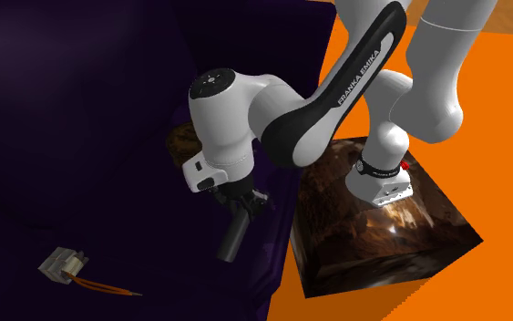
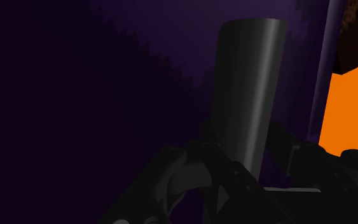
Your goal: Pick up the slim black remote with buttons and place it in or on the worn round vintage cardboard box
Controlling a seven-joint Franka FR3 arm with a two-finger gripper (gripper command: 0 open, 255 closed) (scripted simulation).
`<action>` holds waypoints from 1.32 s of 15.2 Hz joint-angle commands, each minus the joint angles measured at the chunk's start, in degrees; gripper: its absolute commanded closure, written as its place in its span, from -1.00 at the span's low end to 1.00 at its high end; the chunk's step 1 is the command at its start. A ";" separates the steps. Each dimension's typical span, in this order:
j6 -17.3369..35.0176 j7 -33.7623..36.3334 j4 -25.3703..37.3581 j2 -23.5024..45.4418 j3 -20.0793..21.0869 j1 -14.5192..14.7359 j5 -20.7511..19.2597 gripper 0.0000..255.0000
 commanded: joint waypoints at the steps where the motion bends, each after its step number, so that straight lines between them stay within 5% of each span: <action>1: -1.66 0.12 0.77 -0.87 0.01 0.01 -0.04 1.00; 20: -16.52 0.77 8.90 -7.61 -0.15 -0.11 -0.34 1.00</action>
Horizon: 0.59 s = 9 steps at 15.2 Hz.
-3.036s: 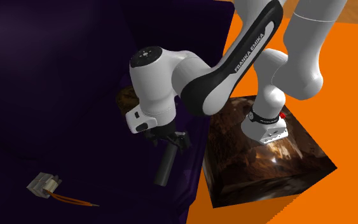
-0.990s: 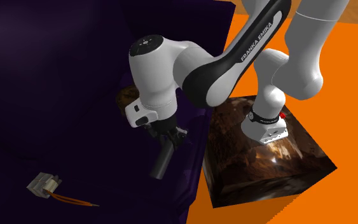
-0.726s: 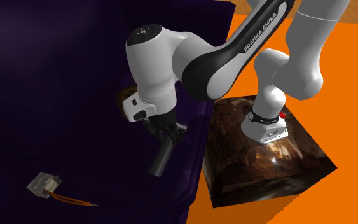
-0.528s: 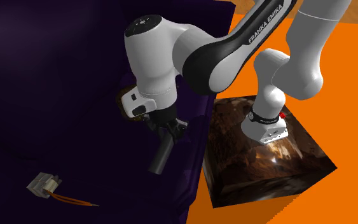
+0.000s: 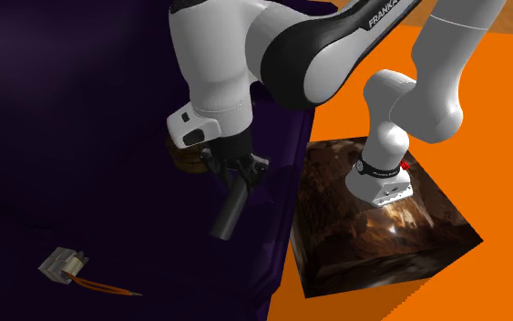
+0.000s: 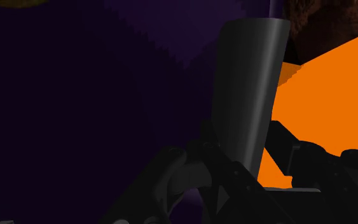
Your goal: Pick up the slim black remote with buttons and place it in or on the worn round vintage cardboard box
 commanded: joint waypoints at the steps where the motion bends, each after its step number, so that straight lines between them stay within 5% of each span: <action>1: -1.53 0.12 0.92 -0.60 0.01 0.01 -0.02 1.00; 9: -4.11 -5.16 3.64 -0.21 -3.29 -2.56 -1.11 1.00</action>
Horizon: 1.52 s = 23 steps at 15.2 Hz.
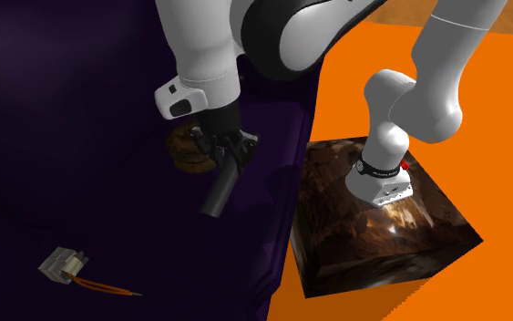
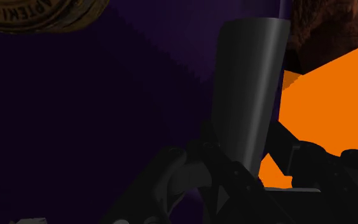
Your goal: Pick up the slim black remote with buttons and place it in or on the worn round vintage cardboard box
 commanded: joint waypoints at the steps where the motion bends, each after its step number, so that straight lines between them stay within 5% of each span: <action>1: 0.10 -2.90 0.25 0.48 -1.71 -1.34 -0.51 1.00; 18: -2.42 -25.66 17.14 15.59 -13.56 -12.36 -0.64 1.00; 23: 1.21 -25.87 14.41 16.53 -13.50 -12.42 -0.36 1.00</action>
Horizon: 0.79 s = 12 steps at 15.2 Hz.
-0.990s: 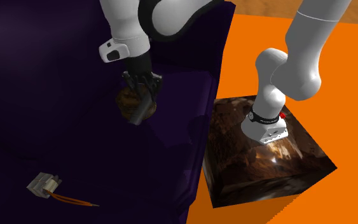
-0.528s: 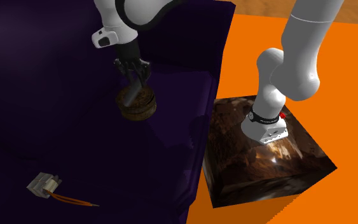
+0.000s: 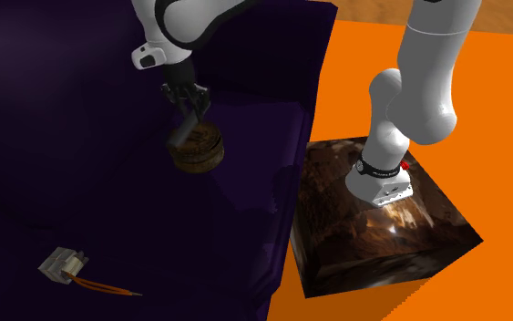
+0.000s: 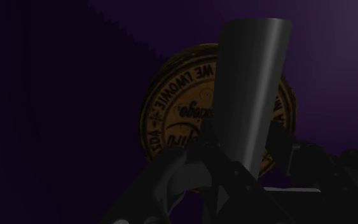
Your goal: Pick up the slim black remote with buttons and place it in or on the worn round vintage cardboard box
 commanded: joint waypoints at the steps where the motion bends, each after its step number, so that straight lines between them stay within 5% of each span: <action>1: 1.52 -0.15 -1.06 0.44 0.00 -0.04 0.13 1.00; 12: 5.39 -0.46 -3.57 1.85 0.06 -0.11 0.56 1.00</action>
